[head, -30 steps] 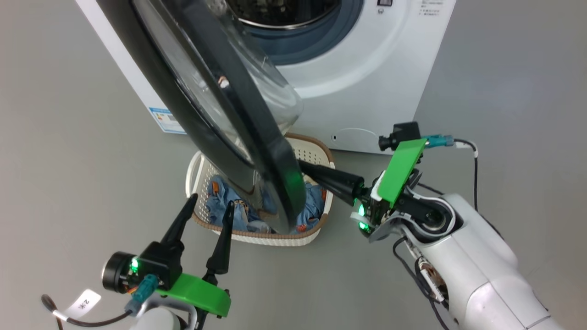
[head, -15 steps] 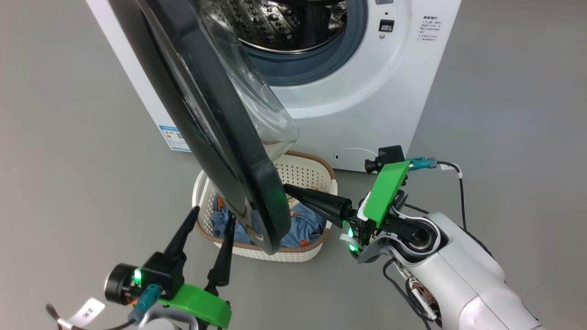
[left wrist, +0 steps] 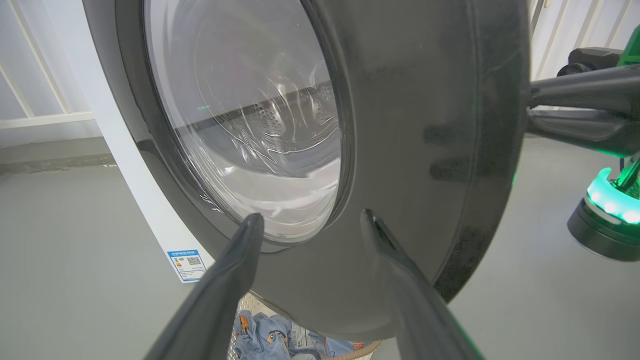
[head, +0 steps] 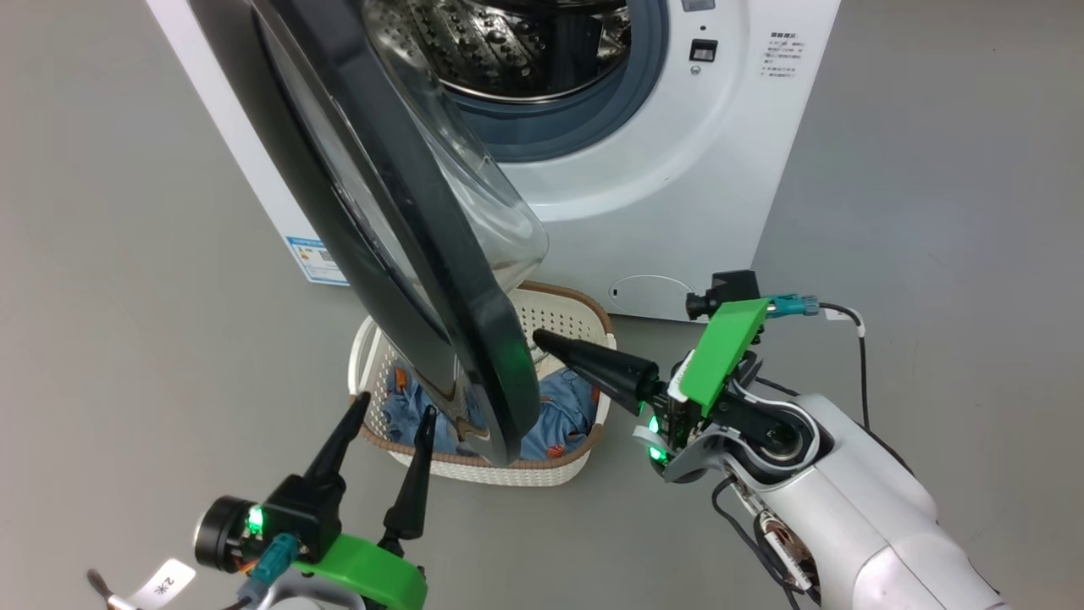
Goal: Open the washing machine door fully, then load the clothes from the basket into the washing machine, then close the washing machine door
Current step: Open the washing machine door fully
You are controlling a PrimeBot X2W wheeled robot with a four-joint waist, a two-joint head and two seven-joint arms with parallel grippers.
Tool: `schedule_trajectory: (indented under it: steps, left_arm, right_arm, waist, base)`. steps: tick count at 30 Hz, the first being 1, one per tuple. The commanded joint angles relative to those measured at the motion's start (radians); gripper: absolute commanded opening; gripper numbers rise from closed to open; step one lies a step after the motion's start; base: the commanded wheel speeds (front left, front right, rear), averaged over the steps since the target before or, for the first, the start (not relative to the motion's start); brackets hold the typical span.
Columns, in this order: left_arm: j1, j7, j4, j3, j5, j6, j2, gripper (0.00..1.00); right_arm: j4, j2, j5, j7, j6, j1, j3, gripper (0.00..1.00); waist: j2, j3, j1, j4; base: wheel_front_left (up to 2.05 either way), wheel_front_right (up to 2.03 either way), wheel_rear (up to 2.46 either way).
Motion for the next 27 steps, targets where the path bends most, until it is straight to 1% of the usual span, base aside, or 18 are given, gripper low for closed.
schedule_trajectory:
  steps: [1, 5, 9, 10, 12, 17, 20, 27]
  left_arm:
    - [-0.014, -0.005, -0.020, 0.034, 0.008, -0.001, 0.018, 1.00]
    - [-0.012, -0.005, -0.019, 0.036, 0.011, -0.002, 0.018, 1.00]
    - [-0.008, -0.005, -0.018, 0.041, 0.013, -0.001, 0.018, 1.00]
    - [-0.008, -0.005, -0.017, 0.043, 0.013, 0.000, 0.018, 1.00]
    - [-0.007, -0.005, -0.017, 0.047, 0.014, 0.001, 0.018, 1.00]
    - [-0.002, -0.005, -0.014, 0.059, 0.018, 0.001, 0.018, 1.00]
    - [0.003, -0.005, -0.015, 0.070, 0.022, 0.001, 0.018, 1.00]
    - [0.019, -0.005, -0.015, 0.095, 0.031, -0.001, 0.018, 1.00]
  right_arm:
    - [-0.028, 0.013, 0.008, -0.012, 0.003, 0.023, -0.004, 0.00]
    - [-0.054, -0.009, 0.019, -0.044, 0.003, 0.038, -0.043, 0.00]
    - [-0.108, -0.042, 0.020, -0.096, 0.003, 0.074, -0.098, 0.00]
    - [-0.126, -0.052, 0.016, -0.111, 0.003, 0.086, -0.111, 0.28]
    - [-0.165, -0.068, 0.012, -0.135, 0.003, 0.118, -0.135, 1.00]
    - [-0.267, -0.108, -0.035, -0.198, 0.003, 0.226, -0.163, 1.00]
    - [-0.328, -0.121, -0.061, -0.236, 0.003, 0.305, -0.172, 1.00]
    - [-0.437, -0.140, -0.154, -0.376, 0.003, 0.469, -0.196, 1.00]
  waist:
    - [0.0000, 0.000, 0.0000, -0.001]
    - [0.0000, -0.002, 0.0000, -0.006]
    - [0.0000, -0.007, 0.0000, -0.011]
    - [0.0000, -0.008, 0.0000, -0.014]
    - [0.0000, -0.011, 0.0000, -0.019]
    - [0.0000, -0.021, 0.0000, -0.034]
    - [0.0000, -0.026, 0.0000, -0.048]
    - [0.0000, -0.045, 0.0000, -0.076]
  base:
    - [0.00, 0.00, 0.00]
    - [0.00, 0.00, 0.00]
    - [0.00, 0.00, 0.00]
    - [0.00, 0.00, 0.00]
    - [0.00, 0.00, 0.00]
    - [0.00, 0.00, 0.00]
    - [0.00, 0.00, 0.00]
    - [0.00, 0.00, 0.00]
